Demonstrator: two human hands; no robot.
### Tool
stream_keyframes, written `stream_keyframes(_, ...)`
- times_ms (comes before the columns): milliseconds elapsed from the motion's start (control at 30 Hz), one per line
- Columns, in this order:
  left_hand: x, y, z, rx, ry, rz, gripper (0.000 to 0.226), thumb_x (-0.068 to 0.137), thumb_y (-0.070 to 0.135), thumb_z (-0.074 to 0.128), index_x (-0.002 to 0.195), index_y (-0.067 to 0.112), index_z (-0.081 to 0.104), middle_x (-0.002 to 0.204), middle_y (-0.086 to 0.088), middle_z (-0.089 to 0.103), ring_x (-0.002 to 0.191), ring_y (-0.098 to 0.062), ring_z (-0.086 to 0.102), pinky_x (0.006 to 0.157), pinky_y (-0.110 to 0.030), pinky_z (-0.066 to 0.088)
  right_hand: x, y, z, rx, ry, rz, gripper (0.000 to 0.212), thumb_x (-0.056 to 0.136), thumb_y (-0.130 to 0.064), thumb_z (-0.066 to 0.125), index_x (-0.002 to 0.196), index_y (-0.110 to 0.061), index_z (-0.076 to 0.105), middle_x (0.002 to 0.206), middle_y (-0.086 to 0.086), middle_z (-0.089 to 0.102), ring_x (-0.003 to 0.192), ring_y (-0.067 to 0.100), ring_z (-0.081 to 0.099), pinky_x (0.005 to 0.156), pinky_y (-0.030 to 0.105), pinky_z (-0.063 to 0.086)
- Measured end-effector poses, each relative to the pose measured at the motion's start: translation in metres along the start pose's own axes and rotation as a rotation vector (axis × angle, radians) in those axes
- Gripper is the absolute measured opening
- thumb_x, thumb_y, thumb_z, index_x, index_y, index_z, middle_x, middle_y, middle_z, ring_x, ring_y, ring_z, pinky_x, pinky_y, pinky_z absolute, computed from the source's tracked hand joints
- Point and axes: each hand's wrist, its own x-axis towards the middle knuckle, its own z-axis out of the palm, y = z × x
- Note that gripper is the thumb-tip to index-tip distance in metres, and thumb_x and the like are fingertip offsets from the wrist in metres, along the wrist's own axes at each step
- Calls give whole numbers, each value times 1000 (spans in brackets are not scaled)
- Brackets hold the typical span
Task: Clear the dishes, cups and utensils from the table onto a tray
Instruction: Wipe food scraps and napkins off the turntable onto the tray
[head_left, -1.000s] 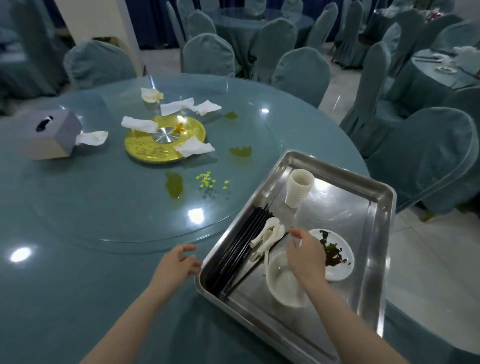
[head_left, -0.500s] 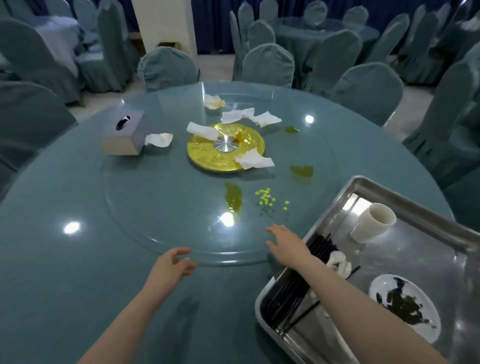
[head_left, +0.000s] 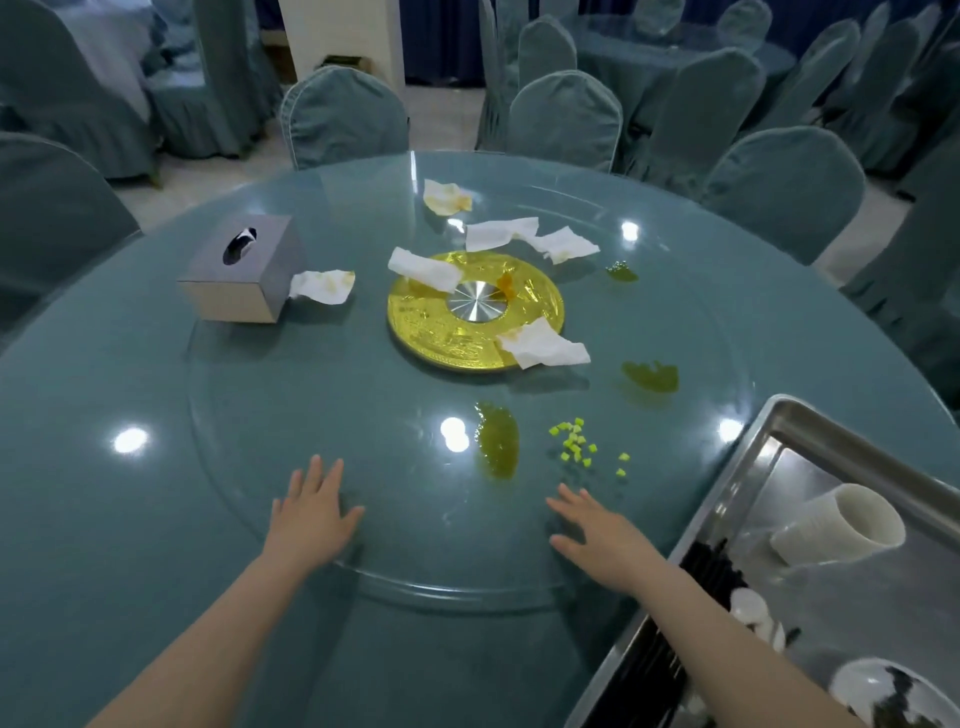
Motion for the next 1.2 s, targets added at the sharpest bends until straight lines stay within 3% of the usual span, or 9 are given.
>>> stream_keyframes(167, -11, -3, 22, 115, 27, 27, 75, 93, 59, 34, 153, 28, 1, 161, 1, -6, 148, -24, 1, 116, -53, 13, 2, 4, -12, 32, 35, 63, 51, 97, -39, 48, 145, -28, 36, 158, -13, 18, 146, 8, 11, 114, 28, 19)
stream_keyframes(267, -21, 9, 26, 131, 26, 51, 75, 92, 61, 34, 153, 29, 3, 161, 1, -4, 147, -23, 6, 116, -52, 14, 2, -15, -14, 28, 257, 174, 49, 95, -29, 48, 143, -20, 39, 150, 0, 38, 139, 17, 32, 109, 30, 29)
stream_keyframes(333, -29, 20, 27, 148, 9, 68, 73, 92, 60, 34, 153, 30, 5, 161, 2, -2, 147, -23, 9, 116, -52, 14, 0, -36, -6, 51, 369, 127, 45, 94, -21, 47, 139, -19, 43, 142, 1, 46, 131, 20, 39, 105, 30, 32)
stream_keyframes(500, -50, 52, 31, 131, -53, 166, 68, 92, 55, 37, 151, 29, 16, 161, 4, 6, 144, -22, 18, 115, -49, 13, -1, -84, 32, -34, 82, -220, 50, 98, -17, 37, 146, -25, 34, 156, -3, 27, 143, 15, 23, 116, 27, 17)
stream_keyframes(700, -61, 70, 24, -58, -208, 400, 54, 95, 40, 46, 146, 28, 34, 155, 6, 31, 140, -16, 32, 118, -42, 14, -14, -44, 16, -249, 33, -56, 42, 100, -34, 34, 141, -38, 39, 157, -15, 20, 146, 16, 17, 115, 46, 20)
stream_keyframes(833, -71, 55, 21, -89, -53, 411, 60, 96, 36, 46, 150, 25, 23, 159, 4, 20, 145, -12, 18, 117, -36, 6, -22, -28, 5, -319, 80, 116, 45, 98, -40, 37, 141, -27, 41, 159, -4, 19, 146, 23, 14, 114, 47, 21)
stream_keyframes(1000, -70, 11, -6, -138, 187, 249, 66, 96, 31, 49, 152, 22, 15, 161, 1, 9, 147, -16, 9, 117, -37, 4, -29, -41, 16, -169, 61, 48, 58, 98, -37, 41, 151, -23, 22, 161, 1, 3, 148, 24, 4, 117, 40, 19)
stream_keyframes(1100, -73, -11, -28, -124, 297, 197, 65, 94, 27, 52, 151, 18, 21, 160, -1, 13, 145, -22, 18, 117, -40, 11, -27, -56, 20, -52, 65, 3, 59, 99, -35, 43, 151, -23, 21, 161, 0, 4, 148, 21, 4, 118, 36, 17)
stream_keyframes(1200, -83, -12, -37, -107, 341, 378, 59, 91, 18, 57, 146, 16, 36, 155, 1, 28, 136, -21, 36, 113, -33, 23, -25, -69, 19, 33, 85, -41, 56, 99, -35, 43, 151, -24, 23, 161, -3, 8, 148, 17, 6, 117, 32, 16)
